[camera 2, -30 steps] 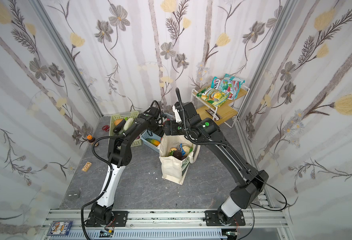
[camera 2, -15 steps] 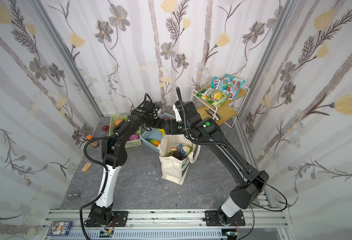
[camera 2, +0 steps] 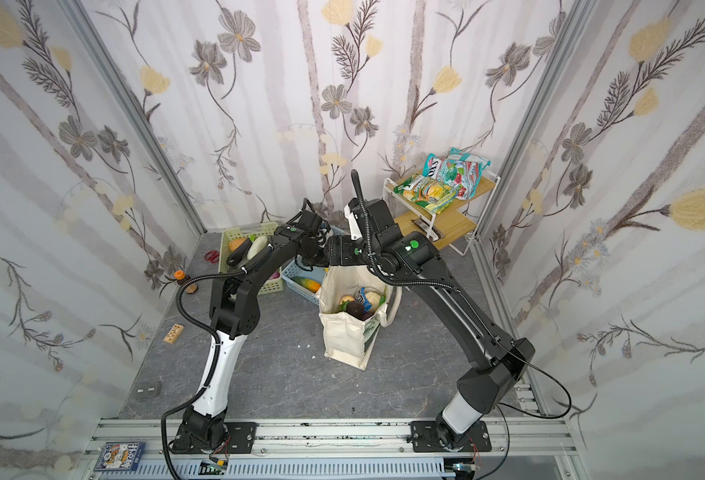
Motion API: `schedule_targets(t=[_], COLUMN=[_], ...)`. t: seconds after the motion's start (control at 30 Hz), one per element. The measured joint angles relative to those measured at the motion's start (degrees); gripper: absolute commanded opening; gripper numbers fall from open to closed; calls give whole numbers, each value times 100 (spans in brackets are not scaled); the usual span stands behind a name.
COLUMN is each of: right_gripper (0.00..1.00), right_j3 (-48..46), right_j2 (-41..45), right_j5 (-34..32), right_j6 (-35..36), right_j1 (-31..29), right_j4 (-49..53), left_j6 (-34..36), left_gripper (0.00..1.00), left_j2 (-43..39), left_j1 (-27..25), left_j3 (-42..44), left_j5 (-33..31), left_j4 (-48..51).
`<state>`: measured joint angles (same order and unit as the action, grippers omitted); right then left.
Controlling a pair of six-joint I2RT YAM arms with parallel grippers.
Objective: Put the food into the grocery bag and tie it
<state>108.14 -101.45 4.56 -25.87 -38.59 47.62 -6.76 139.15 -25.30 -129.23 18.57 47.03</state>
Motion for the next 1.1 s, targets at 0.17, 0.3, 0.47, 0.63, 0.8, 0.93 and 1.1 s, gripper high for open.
schedule_targets(t=[0.17,0.3,0.47,0.63,0.8,0.93,1.1], right_gripper=[84,84,84,84,84,84,84], right_j3=[13,17,20,31,31,31,28], right_j2=[-13,-52,-63,-63,-63,-63,-55], right_j5=[0,0,0,-2,-2,-2,-2], right_j6=[0,0,0,0,0,0,0], right_j1=[-2,-9,-15,-17,-24,-24,-24], right_j4=[149,149,153,151,164,184,184], left_j6=[144,138,-802,-2175,-3213,-3858,-4159], left_gripper=[88,90,90,89,90,89,87], left_j2=[391,505,566,728,750,782,955], left_j1=[2,11,61,92,-11,-11,-39], left_j3=[-210,-448,-647,-518,-431,-334,-511], left_j5=[-334,-417,-455,-555,-813,-953,-1239], left_j4=[-28,-142,-518,-935,-1158,-1333,-1362])
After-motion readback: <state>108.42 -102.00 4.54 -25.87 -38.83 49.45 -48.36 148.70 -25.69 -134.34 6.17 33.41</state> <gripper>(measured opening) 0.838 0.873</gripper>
